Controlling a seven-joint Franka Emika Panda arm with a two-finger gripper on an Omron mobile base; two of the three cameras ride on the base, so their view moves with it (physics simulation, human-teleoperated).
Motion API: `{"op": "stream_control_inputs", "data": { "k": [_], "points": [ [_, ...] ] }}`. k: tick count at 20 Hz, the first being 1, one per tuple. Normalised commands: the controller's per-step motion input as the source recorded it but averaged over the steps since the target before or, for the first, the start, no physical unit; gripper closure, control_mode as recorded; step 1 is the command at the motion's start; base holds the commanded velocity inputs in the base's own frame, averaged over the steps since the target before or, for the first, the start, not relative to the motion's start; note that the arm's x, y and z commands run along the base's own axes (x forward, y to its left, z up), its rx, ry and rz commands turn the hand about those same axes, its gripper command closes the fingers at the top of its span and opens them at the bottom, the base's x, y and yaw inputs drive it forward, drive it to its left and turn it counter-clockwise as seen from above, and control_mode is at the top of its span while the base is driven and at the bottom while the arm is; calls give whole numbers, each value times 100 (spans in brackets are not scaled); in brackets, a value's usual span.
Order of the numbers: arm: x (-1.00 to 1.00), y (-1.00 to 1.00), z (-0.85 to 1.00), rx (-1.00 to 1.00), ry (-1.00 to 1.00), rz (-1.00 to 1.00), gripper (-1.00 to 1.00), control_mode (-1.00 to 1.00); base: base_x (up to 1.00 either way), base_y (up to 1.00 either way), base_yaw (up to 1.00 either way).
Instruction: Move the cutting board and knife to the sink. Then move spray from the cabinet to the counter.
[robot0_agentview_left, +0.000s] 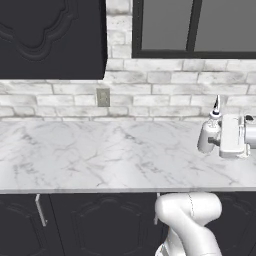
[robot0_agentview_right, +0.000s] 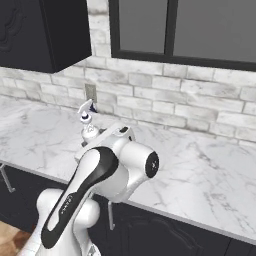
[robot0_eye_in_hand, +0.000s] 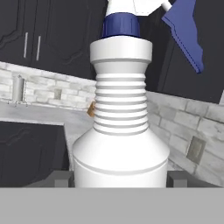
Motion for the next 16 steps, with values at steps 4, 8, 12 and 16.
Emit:
{"op": "stream_control_inputs", "data": {
  "k": [4,8,12,16],
  "points": [
    [72,-30,-47,0,0,2,100,-100,0,0,0],
    [72,-28,-44,0,0,3,100,-100,0,0,0],
    [78,-25,-48,0,0,2,100,-100,0,0,0],
    [66,-20,-58,0,1,4,100,-100,0,0,0]
  ]
}}
